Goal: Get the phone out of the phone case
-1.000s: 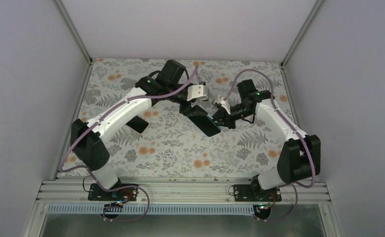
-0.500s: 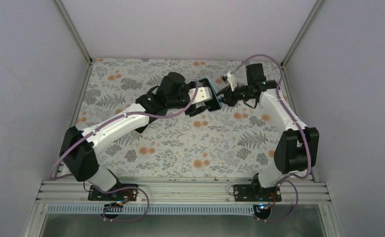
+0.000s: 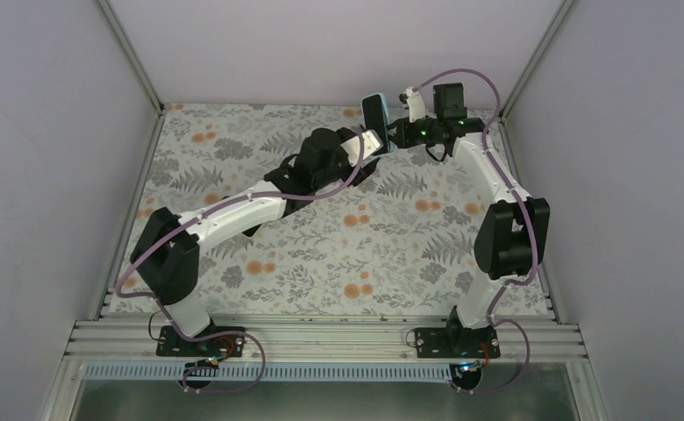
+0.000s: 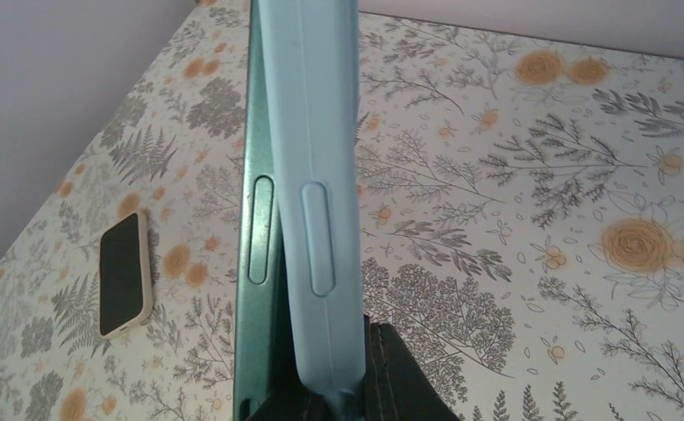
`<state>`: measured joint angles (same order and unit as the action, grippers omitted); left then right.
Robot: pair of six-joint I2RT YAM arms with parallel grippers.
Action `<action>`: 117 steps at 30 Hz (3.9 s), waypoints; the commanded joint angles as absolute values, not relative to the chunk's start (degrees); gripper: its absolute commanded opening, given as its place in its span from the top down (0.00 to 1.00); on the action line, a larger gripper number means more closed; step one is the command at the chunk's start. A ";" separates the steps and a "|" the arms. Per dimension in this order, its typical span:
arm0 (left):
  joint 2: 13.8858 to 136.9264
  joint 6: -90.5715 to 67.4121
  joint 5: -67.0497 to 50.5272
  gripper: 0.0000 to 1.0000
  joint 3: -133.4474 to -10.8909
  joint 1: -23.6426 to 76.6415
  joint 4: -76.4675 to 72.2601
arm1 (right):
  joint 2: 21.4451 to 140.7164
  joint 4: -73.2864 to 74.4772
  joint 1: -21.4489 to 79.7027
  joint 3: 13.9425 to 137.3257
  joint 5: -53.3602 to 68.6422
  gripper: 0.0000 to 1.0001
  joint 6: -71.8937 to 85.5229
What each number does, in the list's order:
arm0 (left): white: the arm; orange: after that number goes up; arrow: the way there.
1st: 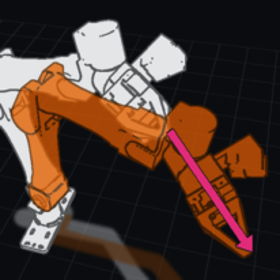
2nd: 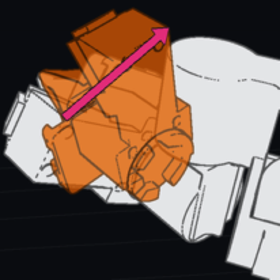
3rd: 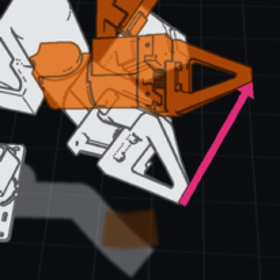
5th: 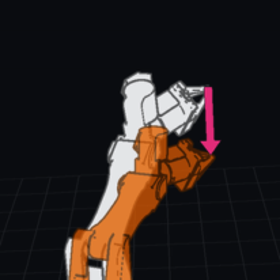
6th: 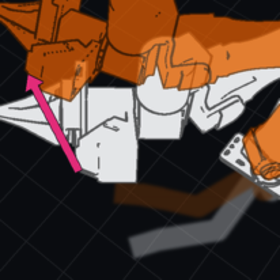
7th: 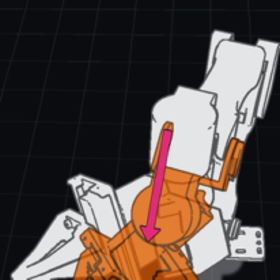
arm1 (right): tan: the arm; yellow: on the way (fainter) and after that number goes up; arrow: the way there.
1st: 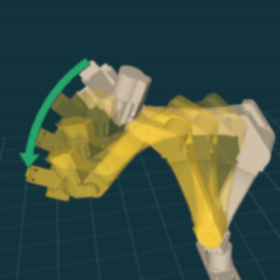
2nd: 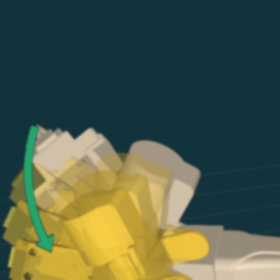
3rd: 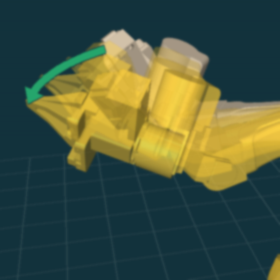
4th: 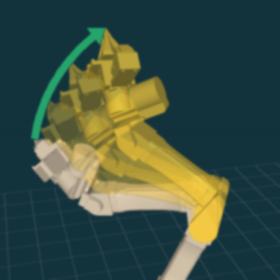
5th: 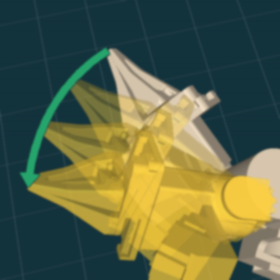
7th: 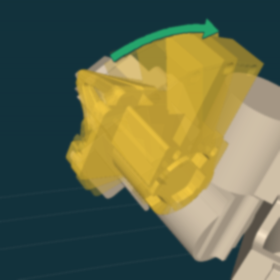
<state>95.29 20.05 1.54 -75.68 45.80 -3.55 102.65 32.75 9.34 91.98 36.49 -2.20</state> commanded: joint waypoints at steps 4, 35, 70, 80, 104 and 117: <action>102.49 16.31 6.09 0.25 -81.21 46.74 -8.12 | 100.85 22.82 9.84 92.89 35.24 0.96 5.57; 108.57 15.60 17.13 0.26 -83.24 46.91 -15.54 | 99.42 20.39 11.76 91.60 36.79 0.96 7.73; 109.56 31.61 34.08 0.45 -81.94 39.73 -35.47 | 97.64 19.76 14.31 87.76 39.62 0.97 8.93; 112.24 38.71 36.11 0.50 -82.40 38.55 -46.24 | 100.85 18.81 16.14 86.95 43.21 0.96 11.06; 113.22 41.27 34.94 0.81 -87.18 33.33 -47.14 | 99.00 15.42 17.63 80.47 52.50 0.97 10.90; 112.49 33.86 27.81 0.98 -89.14 33.24 -36.63 | 100.76 17.31 18.32 82.00 47.69 0.97 9.17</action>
